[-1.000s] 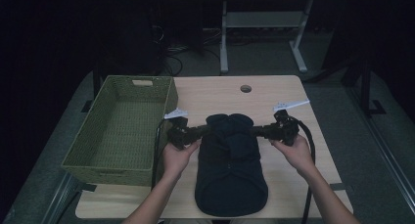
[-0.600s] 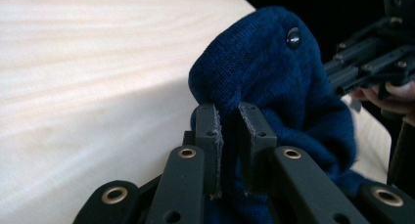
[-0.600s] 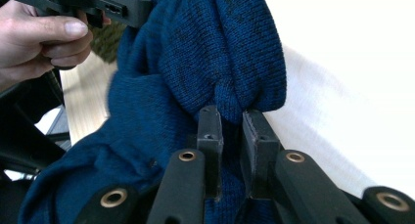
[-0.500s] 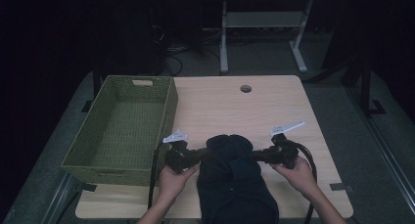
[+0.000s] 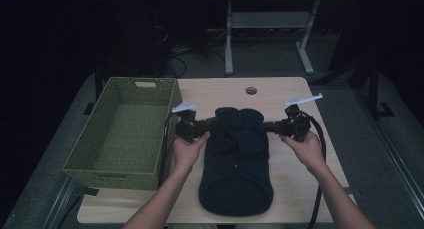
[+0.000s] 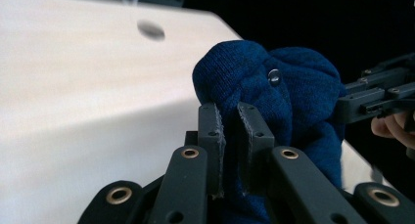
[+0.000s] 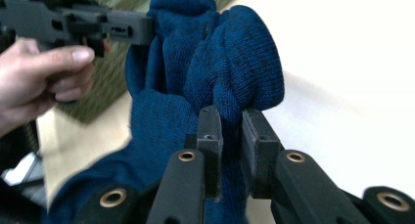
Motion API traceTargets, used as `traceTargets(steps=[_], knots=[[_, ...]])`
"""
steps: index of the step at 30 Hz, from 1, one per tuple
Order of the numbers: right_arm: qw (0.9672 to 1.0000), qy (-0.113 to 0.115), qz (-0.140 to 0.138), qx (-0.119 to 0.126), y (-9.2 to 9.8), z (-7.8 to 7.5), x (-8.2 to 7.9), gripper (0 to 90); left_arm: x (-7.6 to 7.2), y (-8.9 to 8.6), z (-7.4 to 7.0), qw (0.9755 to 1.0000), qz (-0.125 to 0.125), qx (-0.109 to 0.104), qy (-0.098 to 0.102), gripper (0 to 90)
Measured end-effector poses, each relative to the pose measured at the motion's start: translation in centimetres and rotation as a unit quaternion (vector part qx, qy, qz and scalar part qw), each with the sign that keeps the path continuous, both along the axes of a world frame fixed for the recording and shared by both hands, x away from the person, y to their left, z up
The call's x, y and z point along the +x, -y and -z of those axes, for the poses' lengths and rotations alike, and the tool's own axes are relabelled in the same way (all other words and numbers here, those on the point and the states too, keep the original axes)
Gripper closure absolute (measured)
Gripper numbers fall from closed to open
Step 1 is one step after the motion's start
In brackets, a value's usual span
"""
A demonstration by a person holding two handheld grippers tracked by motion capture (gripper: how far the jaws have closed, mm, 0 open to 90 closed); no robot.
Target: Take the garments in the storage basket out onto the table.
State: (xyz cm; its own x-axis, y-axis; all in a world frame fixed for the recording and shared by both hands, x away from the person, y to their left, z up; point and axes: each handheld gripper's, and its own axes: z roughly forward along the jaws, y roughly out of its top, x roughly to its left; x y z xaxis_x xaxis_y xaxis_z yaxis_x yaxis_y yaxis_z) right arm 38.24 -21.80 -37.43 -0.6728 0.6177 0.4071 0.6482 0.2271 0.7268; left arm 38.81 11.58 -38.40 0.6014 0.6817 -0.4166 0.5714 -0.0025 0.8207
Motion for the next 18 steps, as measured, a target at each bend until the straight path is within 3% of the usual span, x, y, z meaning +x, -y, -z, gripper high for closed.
traceTargets(steps=[4,7,11,13,16,18], knots=[[0.9992,0.034,0.020,0.006,0.3,-2.2,1.7,79.1,1.6,0.0,-1.5,0.9998,-0.003,-0.012,0.018,80.9],[0.9985,0.051,0.016,0.009,0.0,-2.9,1.6,78.3,1.5,-0.2,-1.5,0.9997,0.004,-0.013,0.021,79.3],[0.9981,0.062,0.001,-0.004,-0.5,-1.8,0.3,76.8,-0.1,-1.0,0.3,0.9997,0.015,-0.016,0.010,76.1],[0.9975,0.068,-0.014,-0.017,-0.8,-0.3,-1.0,75.3,-1.2,-1.2,1.2,0.9997,0.020,-0.011,0.006,74.0],[0.9971,0.060,-0.028,-0.037,-1.1,1.2,-2.3,76.8,-2.9,-1.4,2.4,0.9995,0.031,-0.005,0.003,74.5],[0.9973,0.052,-0.035,-0.037,-1.0,2.1,-3.2,77.8,-4.1,-1.5,3.1,0.9992,0.041,-0.005,-0.002,75.5]])
